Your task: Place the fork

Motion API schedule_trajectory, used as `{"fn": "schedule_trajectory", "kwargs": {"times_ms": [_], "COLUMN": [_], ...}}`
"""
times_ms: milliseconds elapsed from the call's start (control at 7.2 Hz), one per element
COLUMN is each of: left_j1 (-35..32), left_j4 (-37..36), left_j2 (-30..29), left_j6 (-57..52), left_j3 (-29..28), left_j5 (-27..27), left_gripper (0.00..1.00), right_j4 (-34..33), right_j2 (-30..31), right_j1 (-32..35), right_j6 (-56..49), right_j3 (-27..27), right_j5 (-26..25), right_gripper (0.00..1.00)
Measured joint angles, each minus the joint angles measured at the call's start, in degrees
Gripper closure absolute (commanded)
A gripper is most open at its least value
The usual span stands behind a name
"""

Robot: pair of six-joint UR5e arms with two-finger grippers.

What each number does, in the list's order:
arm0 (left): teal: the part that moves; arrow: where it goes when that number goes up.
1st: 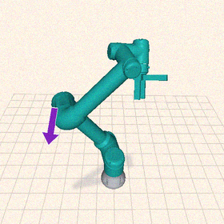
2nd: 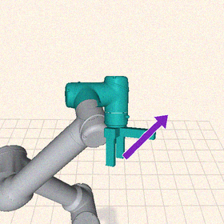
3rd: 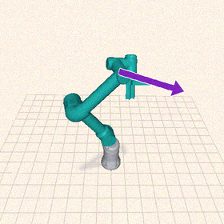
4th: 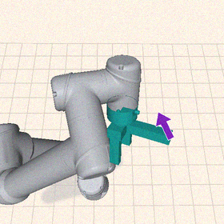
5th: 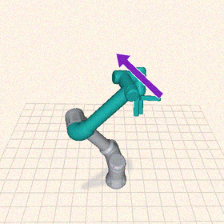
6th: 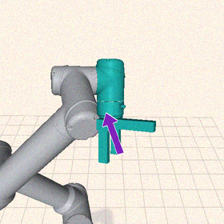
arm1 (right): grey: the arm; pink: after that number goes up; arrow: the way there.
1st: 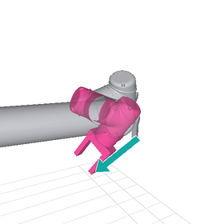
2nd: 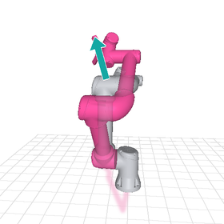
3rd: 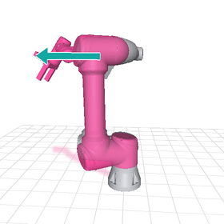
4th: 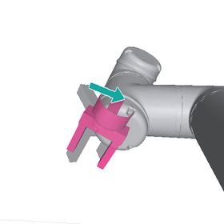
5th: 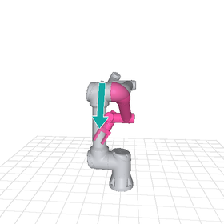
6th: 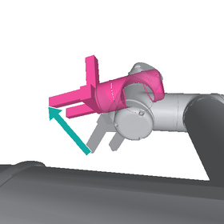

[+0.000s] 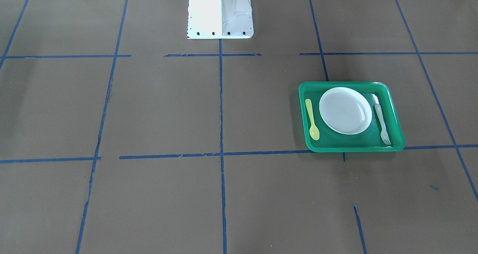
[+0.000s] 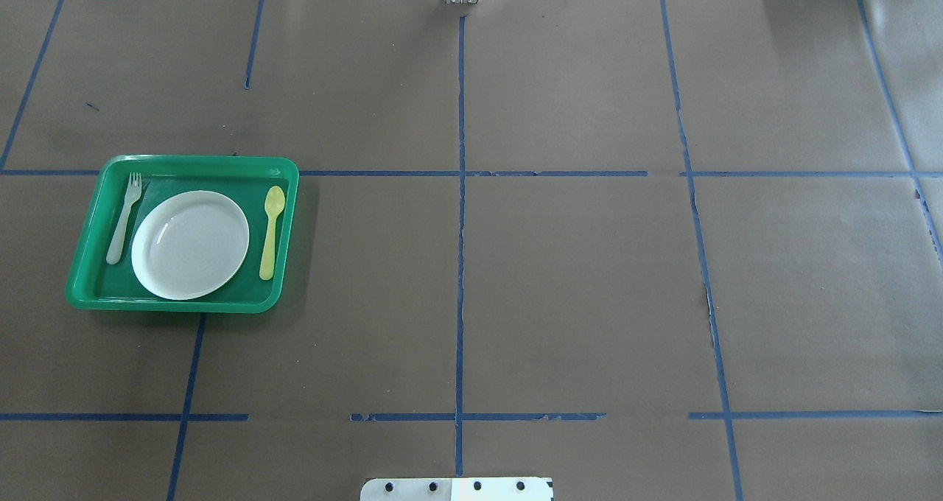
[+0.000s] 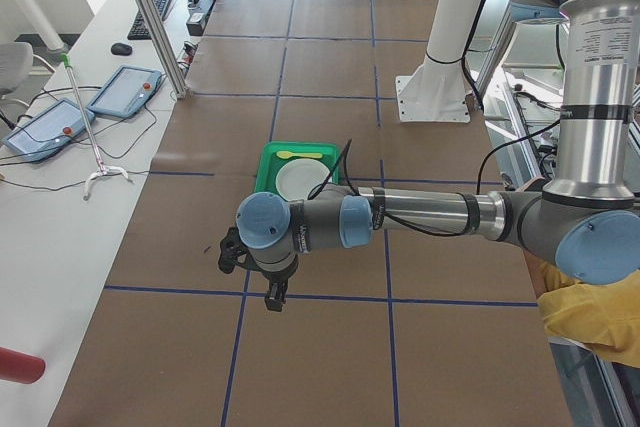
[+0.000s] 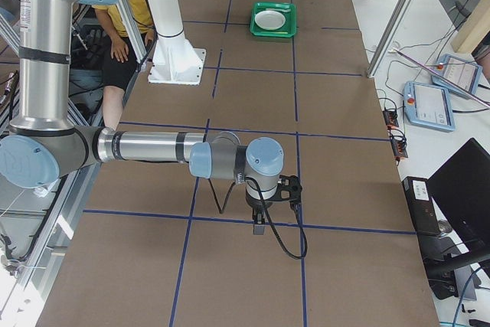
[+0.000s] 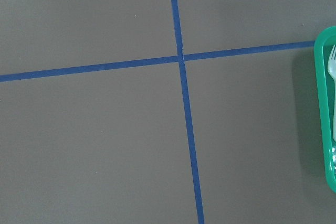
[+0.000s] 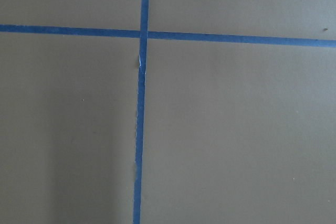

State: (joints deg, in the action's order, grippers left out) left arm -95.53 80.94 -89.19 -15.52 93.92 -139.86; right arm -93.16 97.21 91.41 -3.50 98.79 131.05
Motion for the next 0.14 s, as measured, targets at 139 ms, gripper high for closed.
{"fn": "schedule_trajectory", "kwargs": {"times_ms": [139], "left_j1": [-0.09], "left_j4": [0.0], "left_j2": [-0.01], "left_j6": [-0.02], "left_j3": [-0.13], "left_j5": [0.04], "left_gripper": [0.0], "right_j4": [0.0], "right_j2": [0.0], "right_j1": [0.0], "right_j6": [0.02], "right_j3": [0.0], "right_j5": [0.0], "right_gripper": [0.0]}}
